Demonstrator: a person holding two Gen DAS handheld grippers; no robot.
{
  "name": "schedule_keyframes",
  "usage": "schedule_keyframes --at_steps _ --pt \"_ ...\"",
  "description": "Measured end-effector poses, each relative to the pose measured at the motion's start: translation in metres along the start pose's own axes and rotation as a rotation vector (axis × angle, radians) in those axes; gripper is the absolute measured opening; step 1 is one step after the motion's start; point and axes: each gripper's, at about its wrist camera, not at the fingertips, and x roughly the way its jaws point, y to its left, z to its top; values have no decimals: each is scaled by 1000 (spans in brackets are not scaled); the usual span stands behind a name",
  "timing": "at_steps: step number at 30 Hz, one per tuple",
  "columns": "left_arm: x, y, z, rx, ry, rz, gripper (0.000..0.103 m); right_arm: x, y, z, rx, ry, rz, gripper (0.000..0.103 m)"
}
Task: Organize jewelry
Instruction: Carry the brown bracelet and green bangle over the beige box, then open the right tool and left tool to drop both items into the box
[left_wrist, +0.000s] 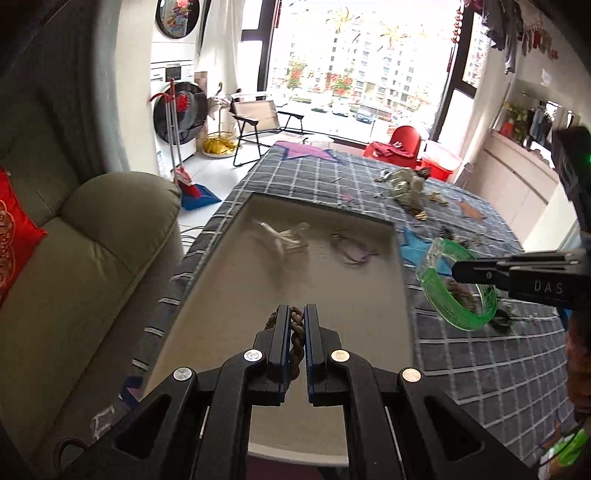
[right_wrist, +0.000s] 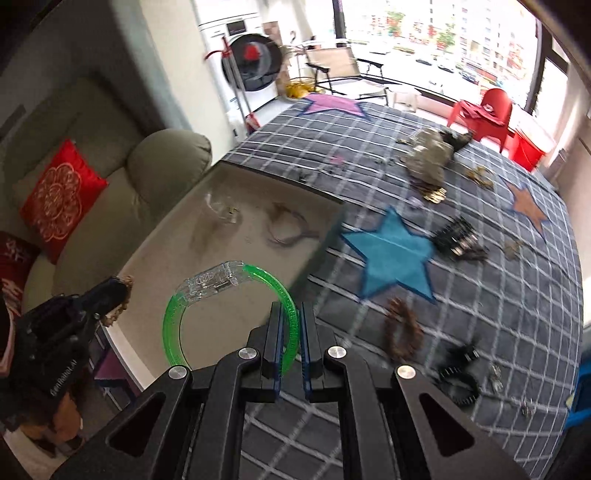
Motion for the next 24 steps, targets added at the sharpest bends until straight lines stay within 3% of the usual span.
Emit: schedule_keyframes --at_steps 13,24 --pt "59 16 8 -9 98 67 9 88 34 40 -76 112 -39 9" --pt "81 19 10 -10 133 111 9 123 37 54 -102 139 -99 9"
